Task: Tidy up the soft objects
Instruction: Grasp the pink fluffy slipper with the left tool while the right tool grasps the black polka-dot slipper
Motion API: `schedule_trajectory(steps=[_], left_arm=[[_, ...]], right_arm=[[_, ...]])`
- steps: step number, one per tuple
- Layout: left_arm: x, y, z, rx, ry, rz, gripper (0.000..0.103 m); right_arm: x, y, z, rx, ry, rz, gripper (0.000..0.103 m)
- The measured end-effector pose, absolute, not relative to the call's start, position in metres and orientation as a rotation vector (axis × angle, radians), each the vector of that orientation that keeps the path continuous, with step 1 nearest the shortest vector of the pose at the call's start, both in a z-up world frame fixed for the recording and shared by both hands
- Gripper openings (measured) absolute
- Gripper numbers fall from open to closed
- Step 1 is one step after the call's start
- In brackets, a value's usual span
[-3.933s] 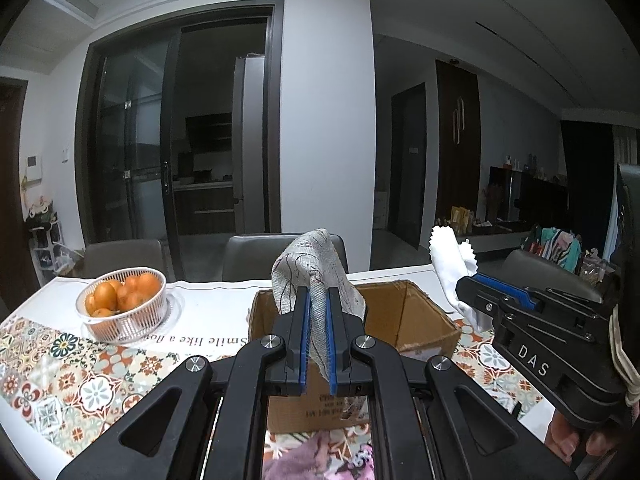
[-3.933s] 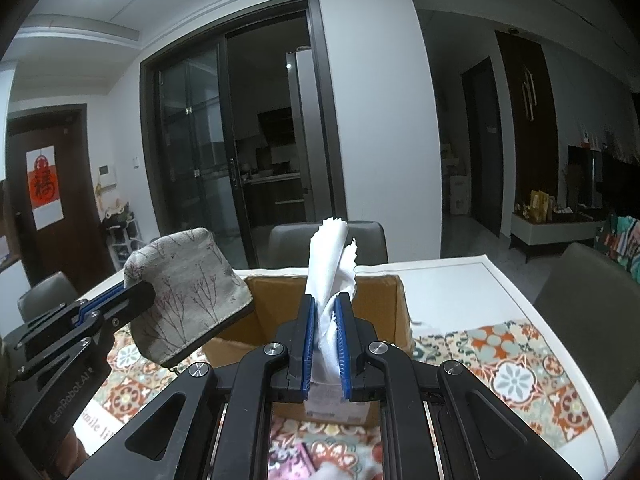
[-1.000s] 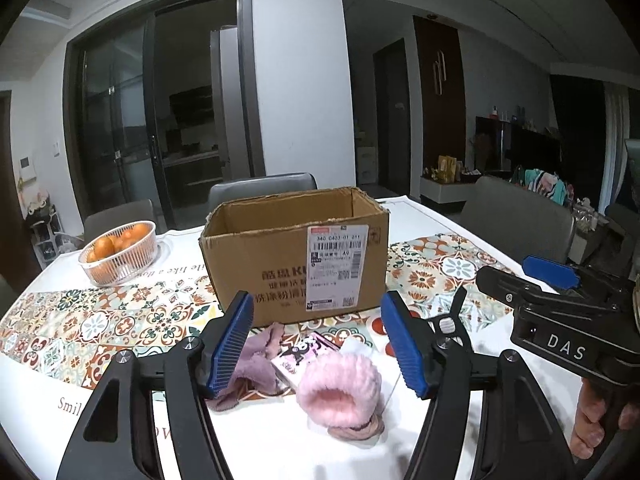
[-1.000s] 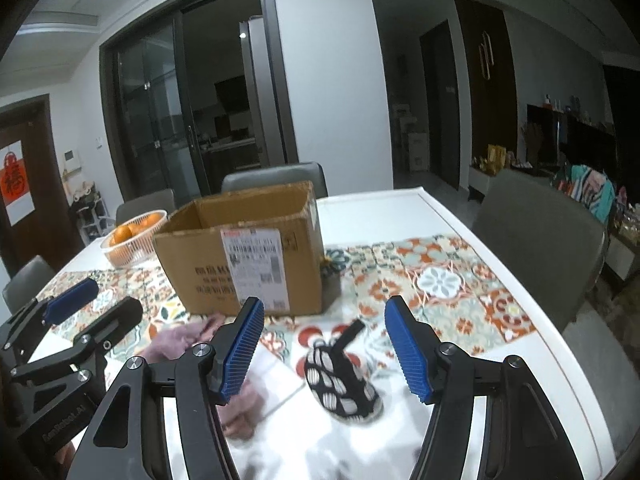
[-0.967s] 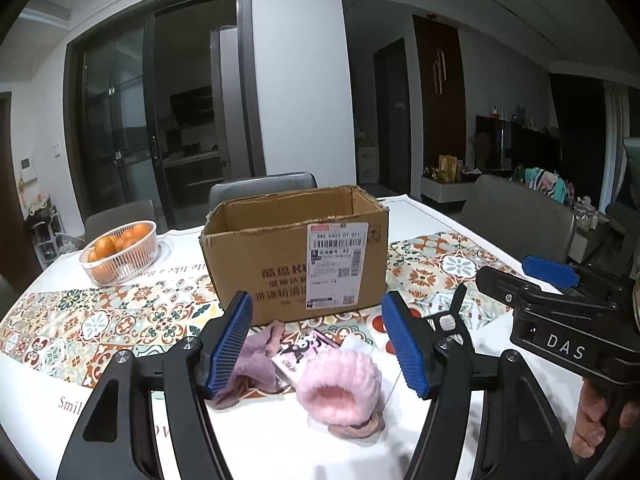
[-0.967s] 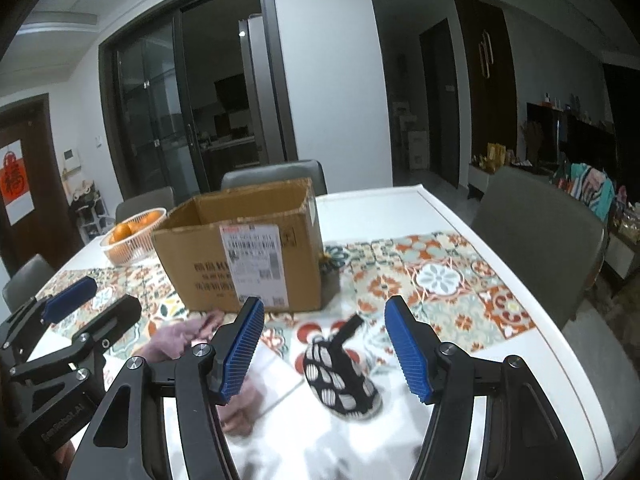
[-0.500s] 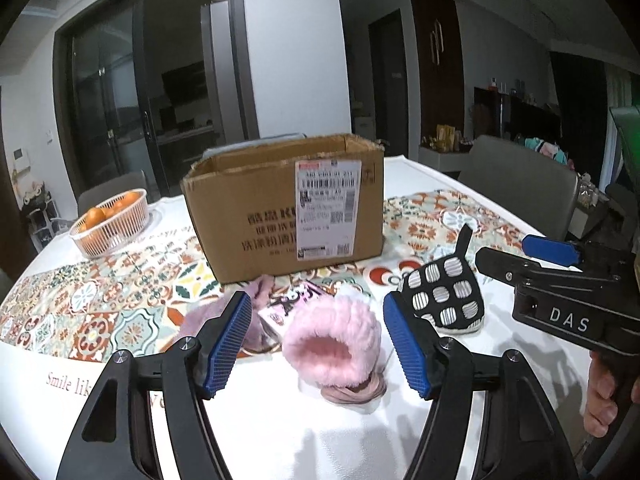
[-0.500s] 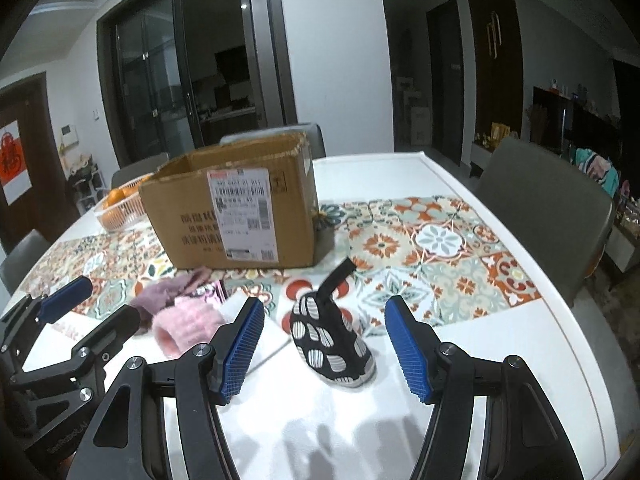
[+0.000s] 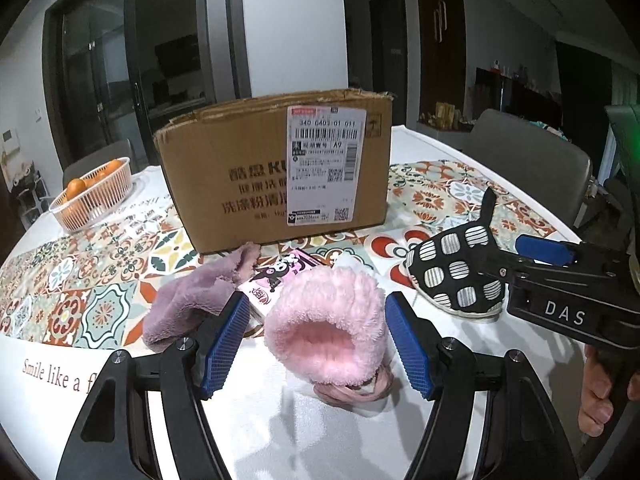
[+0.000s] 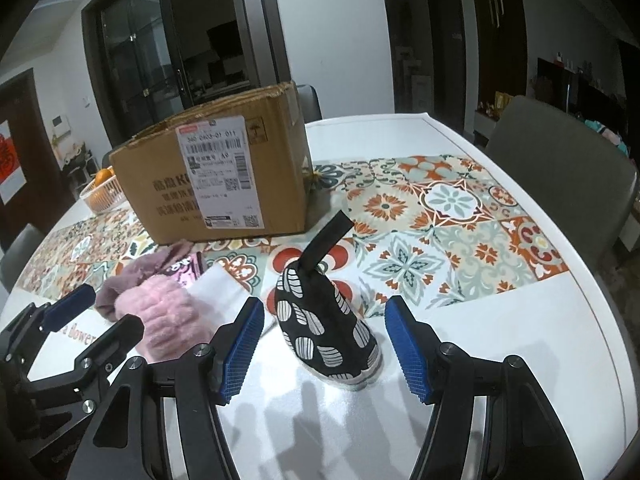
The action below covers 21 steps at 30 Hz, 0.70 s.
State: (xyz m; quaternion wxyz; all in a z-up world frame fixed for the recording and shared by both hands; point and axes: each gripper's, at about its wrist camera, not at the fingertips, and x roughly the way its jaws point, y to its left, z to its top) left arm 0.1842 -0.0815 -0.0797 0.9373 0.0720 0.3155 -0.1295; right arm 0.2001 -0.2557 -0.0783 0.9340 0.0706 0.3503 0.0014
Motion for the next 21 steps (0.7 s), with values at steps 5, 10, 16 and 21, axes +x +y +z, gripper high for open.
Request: schedule_trajectory(steps=[5, 10, 16, 21], left_arm=[[0.193, -0.082, -0.090, 0.138, 0.675, -0.274, 0.069], [0.198, -0.080, -0.095, 0.124, 0.690, -0.288, 0.059], [0.199, -0.077, -0.095, 0.115, 0.698, -0.296, 0.030], [0.197, -0.075, -0.094, 0.105, 0.695, -0.300, 0.022]], right_arm=[[0.209, -0.256, -0.085, 0.144, 0.731, -0.001, 0.064], [0.214, -0.254, -0.089, 0.136, 0.740, 0.001, 0.063], [0.217, -0.249, -0.093, 0.129, 0.750, 0.014, 0.044], [0.215, -0.246, -0.093, 0.125, 0.747, 0.019, 0.030]])
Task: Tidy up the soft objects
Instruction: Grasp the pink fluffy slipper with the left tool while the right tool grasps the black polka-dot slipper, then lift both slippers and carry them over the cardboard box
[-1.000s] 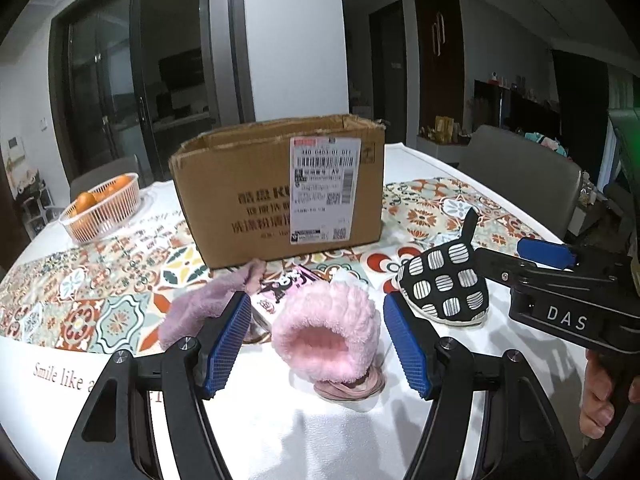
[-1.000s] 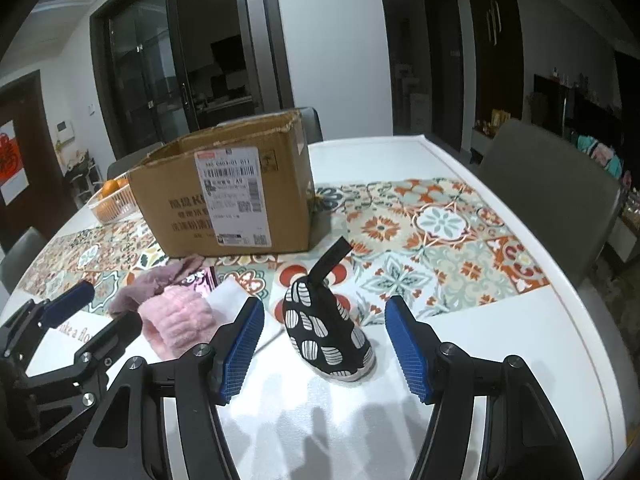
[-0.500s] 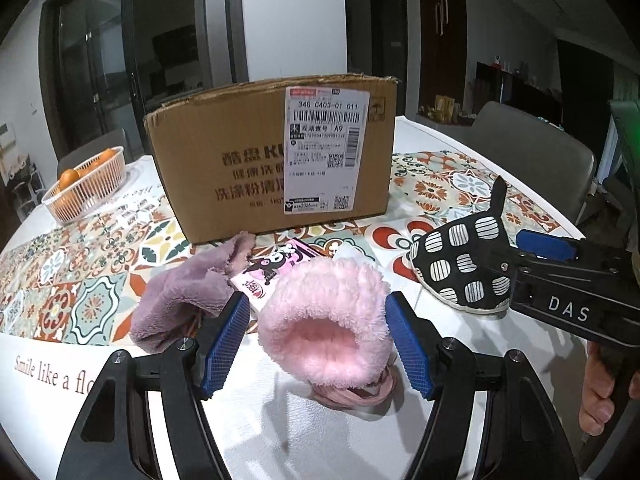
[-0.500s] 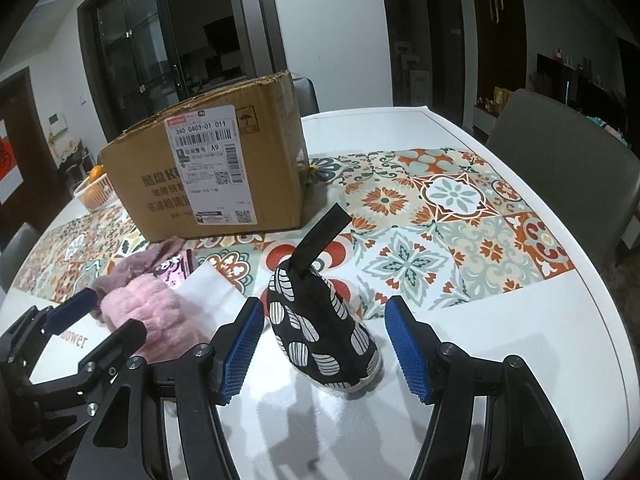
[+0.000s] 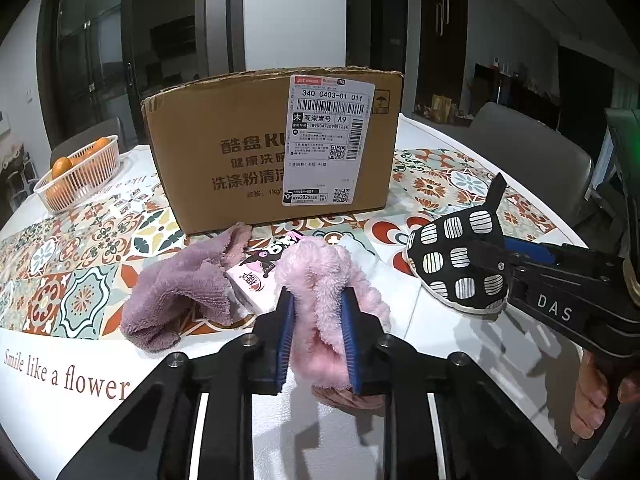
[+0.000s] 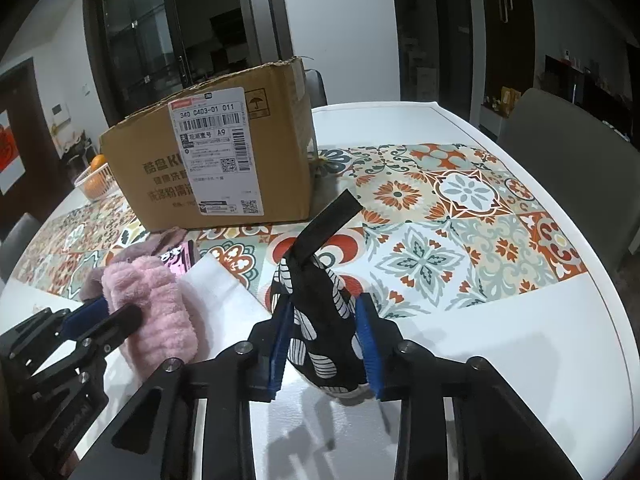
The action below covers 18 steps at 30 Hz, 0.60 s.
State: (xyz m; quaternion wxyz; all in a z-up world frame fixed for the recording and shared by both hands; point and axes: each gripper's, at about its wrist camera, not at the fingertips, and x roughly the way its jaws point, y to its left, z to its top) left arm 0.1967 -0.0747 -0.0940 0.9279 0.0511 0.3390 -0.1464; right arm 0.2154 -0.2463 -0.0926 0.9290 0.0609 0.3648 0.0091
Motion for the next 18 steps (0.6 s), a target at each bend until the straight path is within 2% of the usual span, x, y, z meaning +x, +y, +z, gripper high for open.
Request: schedule_trajectory(steps=[6, 18], left_arm=[[0.193, -0.072, -0.088, 0.094, 0.677, -0.300, 0.020], [0.180, -0.063, -0.063, 0.072, 0.602, -0.300, 0.019]], right_arm=[[0.211, -0.244, -0.088, 0.121, 0.733, 0.014, 0.024], [0.194, -0.239, -0.063, 0.113, 0.660, 0.001, 0.023]])
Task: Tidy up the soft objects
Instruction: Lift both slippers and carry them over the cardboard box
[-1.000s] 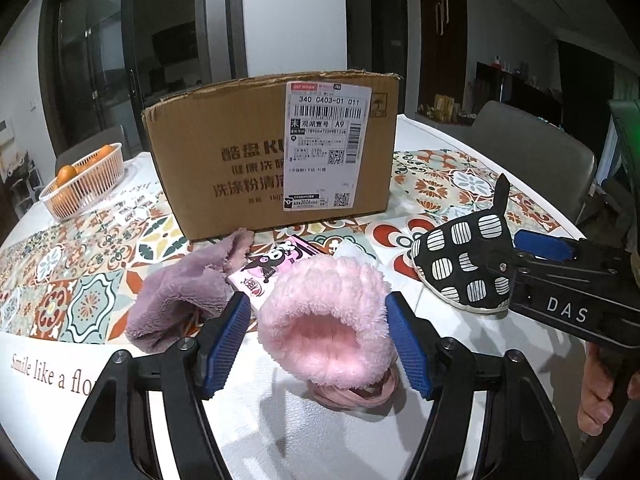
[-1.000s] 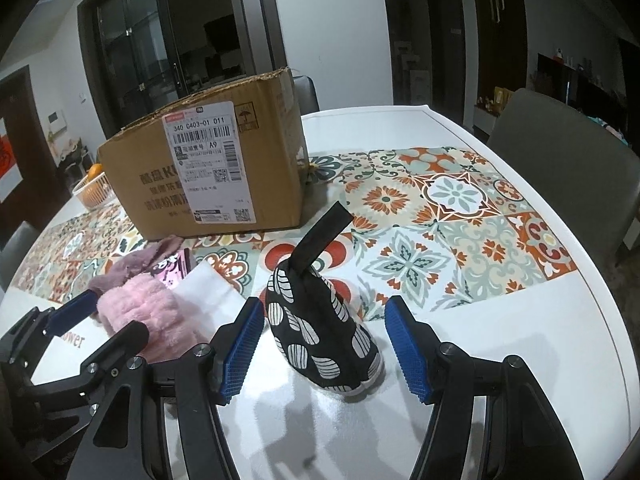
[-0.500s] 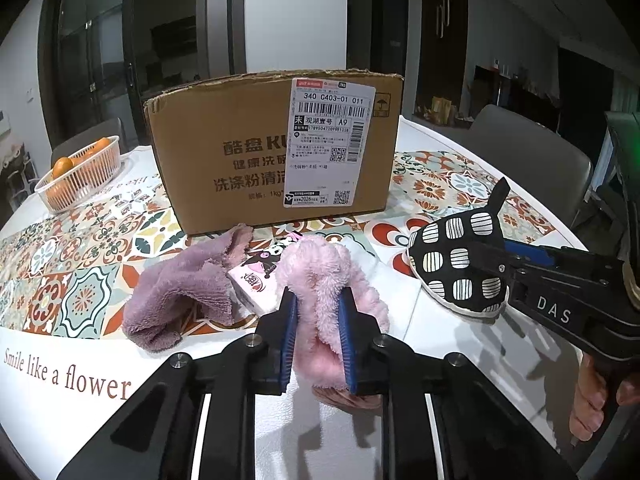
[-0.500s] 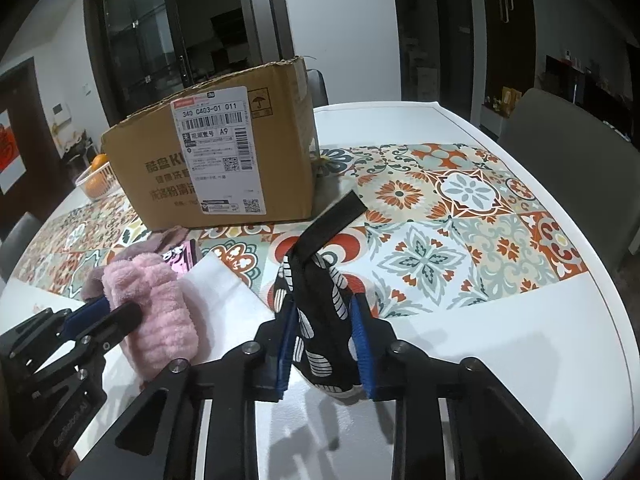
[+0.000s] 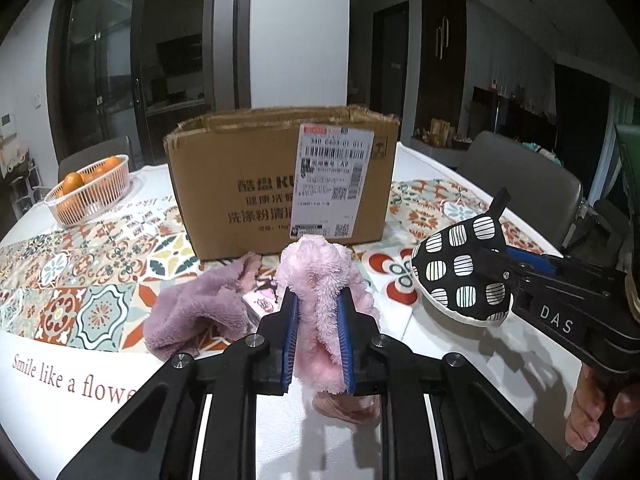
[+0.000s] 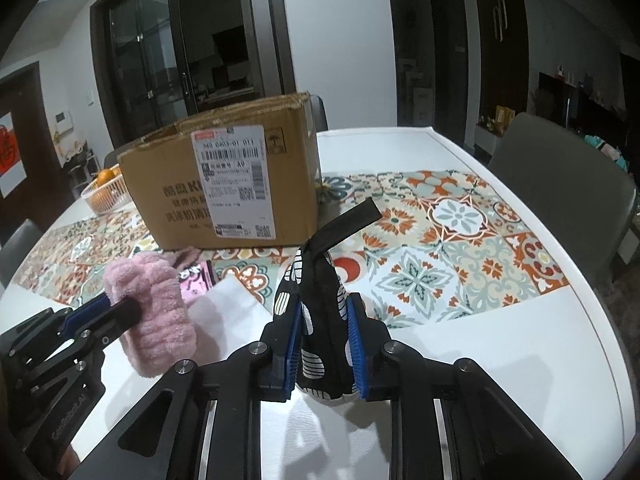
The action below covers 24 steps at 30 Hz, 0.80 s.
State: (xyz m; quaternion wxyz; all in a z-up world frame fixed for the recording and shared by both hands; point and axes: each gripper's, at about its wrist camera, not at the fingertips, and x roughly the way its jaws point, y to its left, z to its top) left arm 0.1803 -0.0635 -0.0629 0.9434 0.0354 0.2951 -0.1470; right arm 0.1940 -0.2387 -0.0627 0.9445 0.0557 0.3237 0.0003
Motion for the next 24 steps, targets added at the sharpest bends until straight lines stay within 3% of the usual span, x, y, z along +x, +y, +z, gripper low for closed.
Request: schedule_trajectory(steps=[24], left_arm=[[0.181, -0.030, 0.009, 0.038, 0.388, -0.270, 0.019]], right_arm=[[0.188, -0.208, 0.009, 0.122, 0.449, 0.039, 0.023]])
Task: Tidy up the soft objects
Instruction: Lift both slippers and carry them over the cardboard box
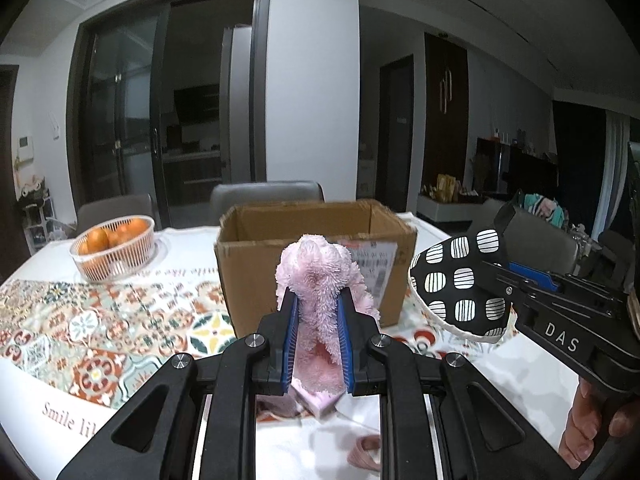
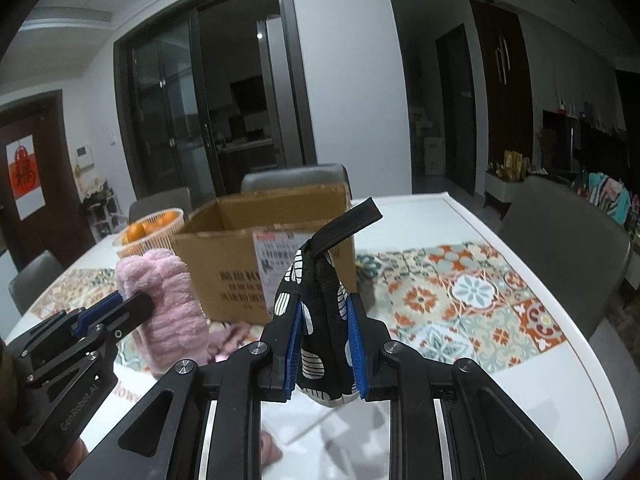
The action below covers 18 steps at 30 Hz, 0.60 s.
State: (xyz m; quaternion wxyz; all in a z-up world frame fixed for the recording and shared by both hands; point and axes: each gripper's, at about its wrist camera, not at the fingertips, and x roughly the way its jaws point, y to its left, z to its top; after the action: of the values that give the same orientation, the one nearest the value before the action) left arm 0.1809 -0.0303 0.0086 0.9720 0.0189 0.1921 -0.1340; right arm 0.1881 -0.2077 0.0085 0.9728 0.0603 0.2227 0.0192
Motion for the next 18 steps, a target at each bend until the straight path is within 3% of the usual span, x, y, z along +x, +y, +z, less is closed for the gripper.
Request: schedule_trajectory(steps=[18], left_arm=[[0.210, -0.013, 0.052, 0.059, 0.243, -0.246, 0.020]], right_arm=[[0.217, -0.189, 0.056, 0.101, 0.314, 0.062, 0.022]])
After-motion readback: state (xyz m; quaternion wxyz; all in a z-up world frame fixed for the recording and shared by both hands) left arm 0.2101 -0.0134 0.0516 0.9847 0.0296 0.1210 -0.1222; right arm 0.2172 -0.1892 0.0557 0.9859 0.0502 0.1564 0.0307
